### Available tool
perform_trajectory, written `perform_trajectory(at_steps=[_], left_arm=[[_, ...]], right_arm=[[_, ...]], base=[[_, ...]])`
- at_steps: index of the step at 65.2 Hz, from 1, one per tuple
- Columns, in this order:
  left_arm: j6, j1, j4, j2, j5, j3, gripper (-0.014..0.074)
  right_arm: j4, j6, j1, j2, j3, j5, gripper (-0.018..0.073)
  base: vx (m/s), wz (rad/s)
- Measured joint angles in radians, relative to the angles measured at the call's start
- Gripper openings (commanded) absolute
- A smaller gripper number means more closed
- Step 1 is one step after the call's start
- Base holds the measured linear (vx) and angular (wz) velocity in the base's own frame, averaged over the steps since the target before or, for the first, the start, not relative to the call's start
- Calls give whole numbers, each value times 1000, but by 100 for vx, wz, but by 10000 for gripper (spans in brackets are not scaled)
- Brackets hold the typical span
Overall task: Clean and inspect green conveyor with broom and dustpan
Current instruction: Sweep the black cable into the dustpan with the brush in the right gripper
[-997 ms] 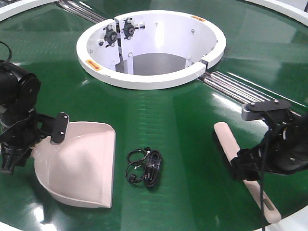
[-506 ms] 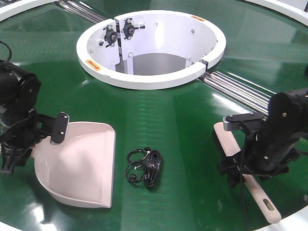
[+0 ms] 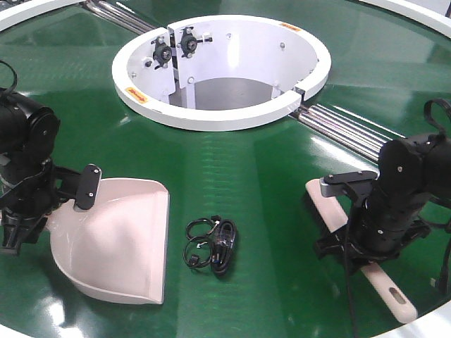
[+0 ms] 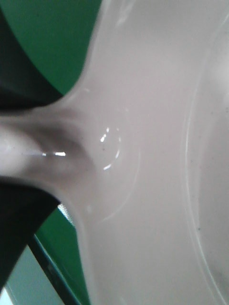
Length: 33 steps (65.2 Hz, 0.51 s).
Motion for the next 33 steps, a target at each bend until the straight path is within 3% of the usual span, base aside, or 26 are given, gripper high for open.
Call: perform_trajectory(at_steps=[16,33], left_arm=[[0,0,0,0,0,0,-6],[0,0,0,0,0,0,-6]], right_arm=[[12,3,26,0,-58,64,-8],[32,134,176,0,-78,76,-4]], base=[[0,0],[0,0]])
